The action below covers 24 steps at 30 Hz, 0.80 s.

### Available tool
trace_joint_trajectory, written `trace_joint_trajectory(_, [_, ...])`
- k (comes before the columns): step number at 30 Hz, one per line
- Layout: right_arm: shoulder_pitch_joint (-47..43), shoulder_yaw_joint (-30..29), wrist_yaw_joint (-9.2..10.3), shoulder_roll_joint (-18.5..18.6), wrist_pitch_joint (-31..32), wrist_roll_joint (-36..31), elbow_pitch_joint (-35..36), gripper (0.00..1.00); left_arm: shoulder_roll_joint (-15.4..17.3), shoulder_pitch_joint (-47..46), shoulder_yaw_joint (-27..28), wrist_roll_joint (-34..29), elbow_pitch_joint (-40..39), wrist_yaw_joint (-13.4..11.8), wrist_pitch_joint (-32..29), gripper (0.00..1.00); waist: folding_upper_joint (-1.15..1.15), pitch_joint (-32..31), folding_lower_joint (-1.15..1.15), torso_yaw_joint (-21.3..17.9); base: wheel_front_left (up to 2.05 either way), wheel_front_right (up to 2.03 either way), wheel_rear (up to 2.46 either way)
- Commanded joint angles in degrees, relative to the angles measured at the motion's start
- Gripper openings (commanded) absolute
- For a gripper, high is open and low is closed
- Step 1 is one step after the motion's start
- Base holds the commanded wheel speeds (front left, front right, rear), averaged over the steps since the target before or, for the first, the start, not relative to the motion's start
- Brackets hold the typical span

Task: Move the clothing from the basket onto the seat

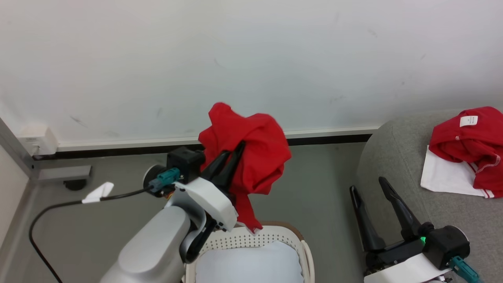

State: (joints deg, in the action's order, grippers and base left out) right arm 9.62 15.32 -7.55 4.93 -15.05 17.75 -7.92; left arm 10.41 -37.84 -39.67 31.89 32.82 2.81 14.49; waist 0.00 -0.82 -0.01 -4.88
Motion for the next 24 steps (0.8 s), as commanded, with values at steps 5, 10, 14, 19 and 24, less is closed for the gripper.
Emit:
trace_joint_trajectory(5, [-1.1, 1.1, 0.13, -0.2, -0.2, 0.2, -0.6, 1.00, 1.7, 0.3, 0.6, 0.0, -6.6, -1.8, -2.1, 0.00, 0.00, -1.1, 0.01, 0.3, 0.00, 0.00, 0.00])
trace_joint_trajectory(10, [-1.2, 2.1, 0.13, -0.3, -0.2, 0.6, -1.1, 1.00, 2.9, 1.9, 0.8, 0.6, -11.5, -3.3, -4.2, 0.00, 0.00, -1.5, 0.01, 0.0, 0.00, 0.00, 0.00])
trace_joint_trajectory(14, [-1.0, 2.7, 0.13, 0.1, -0.2, 0.8, -1.3, 1.00, 3.4, 2.9, 0.8, 1.1, -14.0, -4.2, -5.1, 0.00, 0.00, -1.5, 0.01, -0.2, 0.00, 0.00, 0.00])
trace_joint_trajectory(19, [-0.7, 3.3, 0.13, 0.6, -0.2, 1.0, -1.6, 1.00, 3.8, 3.6, 0.4, 0.9, -15.8, -4.9, -5.5, 0.00, 0.00, -1.4, 0.01, -0.3, 0.00, 0.00, 0.00])
trace_joint_trajectory(24, [0.3, 6.4, 0.13, 1.3, -0.2, 1.0, -2.9, 1.00, 3.6, 4.1, -0.1, 0.9, -16.9, -5.2, -5.6, 0.00, 0.00, -1.2, 0.01, -0.4, 0.00, 0.00, 0.00])
